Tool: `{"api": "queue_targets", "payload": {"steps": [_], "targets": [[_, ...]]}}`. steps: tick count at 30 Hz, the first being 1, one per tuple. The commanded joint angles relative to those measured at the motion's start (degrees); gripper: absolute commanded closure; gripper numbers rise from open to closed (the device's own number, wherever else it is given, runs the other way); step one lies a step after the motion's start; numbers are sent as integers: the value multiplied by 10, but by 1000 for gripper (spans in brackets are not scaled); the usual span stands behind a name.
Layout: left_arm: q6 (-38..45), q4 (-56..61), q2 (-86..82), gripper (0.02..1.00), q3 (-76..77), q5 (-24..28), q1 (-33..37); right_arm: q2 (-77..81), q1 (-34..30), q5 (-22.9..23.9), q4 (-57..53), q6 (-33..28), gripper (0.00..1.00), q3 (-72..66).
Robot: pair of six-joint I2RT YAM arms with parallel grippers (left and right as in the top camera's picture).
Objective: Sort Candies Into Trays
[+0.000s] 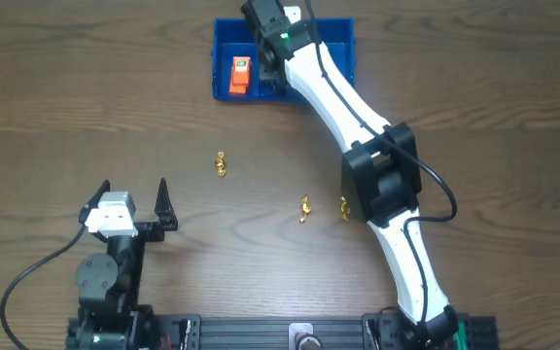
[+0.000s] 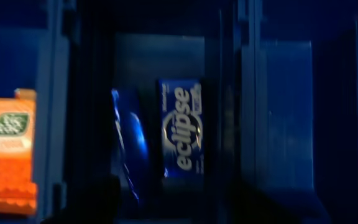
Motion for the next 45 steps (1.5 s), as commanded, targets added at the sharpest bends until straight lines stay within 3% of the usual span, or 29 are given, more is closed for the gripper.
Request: {"api": "queue_targets", "payload": {"steps": [1, 7, 12, 18, 30, 34, 38, 41, 45], "targets": [[4, -20, -3, 20, -13, -3, -2, -57, 55, 10, -35, 24, 354, 11], [4, -20, -3, 20, -13, -3, -2, -69, 153, -18, -108, 100, 327, 8], [4, -20, -3, 20, -13, -3, -2, -68, 209, -42, -101, 160, 303, -53], [4, -20, -3, 20, -13, -3, -2, -55, 214, -59, -25, 203, 312, -141], [4, -20, -3, 20, -13, -3, -2, -5, 215, -80, -15, 244, 325, -143], [4, -20, -3, 20, -13, -3, -2, 7, 212, -95, -9, 245, 413, -143], [4, -20, -3, 20, -13, -3, -2, 7, 212, -95, -7, 245, 641, -143], [4, -20, -3, 23, -13, -3, -2, 9, 211, -95, -7, 245, 746, -143], [4, -20, -3, 20, -13, -3, -2, 9, 211, -95, -7, 245, 812, -143]]}}
